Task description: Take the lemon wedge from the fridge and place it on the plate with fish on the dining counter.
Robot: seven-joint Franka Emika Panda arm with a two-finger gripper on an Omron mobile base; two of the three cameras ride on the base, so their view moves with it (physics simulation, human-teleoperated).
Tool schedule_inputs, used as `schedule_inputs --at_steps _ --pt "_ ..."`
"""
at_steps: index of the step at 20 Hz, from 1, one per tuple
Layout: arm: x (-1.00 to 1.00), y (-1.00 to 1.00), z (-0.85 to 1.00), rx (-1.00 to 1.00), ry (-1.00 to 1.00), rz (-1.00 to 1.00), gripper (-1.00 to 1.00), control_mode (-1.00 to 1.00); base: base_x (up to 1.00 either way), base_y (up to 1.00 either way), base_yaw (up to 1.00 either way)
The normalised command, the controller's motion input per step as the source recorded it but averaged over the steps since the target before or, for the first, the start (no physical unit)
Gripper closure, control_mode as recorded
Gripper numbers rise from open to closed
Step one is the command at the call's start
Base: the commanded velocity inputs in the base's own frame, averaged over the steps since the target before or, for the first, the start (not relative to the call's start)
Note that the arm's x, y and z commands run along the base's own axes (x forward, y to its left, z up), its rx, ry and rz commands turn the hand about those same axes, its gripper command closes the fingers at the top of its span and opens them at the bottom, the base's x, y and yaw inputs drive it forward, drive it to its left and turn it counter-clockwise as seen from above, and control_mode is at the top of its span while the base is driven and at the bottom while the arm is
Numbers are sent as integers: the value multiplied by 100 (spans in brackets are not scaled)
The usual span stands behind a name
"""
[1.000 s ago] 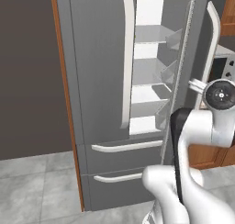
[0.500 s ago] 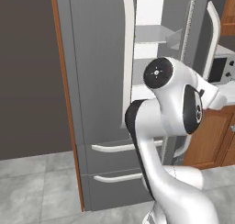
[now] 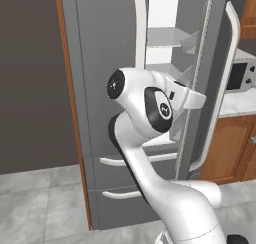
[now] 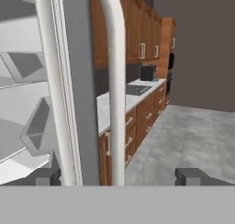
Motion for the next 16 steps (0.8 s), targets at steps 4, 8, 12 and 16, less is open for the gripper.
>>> schedule_inputs --at_steps 4,8,12,16 --pt "57 -15 0 0 5 -2 -100 -100 0 0 0" --pt "54 -27 0 0 5 0 -100 -100 0 0 0" --pt "38 -29 0 0 1 0 -100 -100 0 0 0" --pt "24 -39 0 0 0 0 -100 -100 0 0 0"
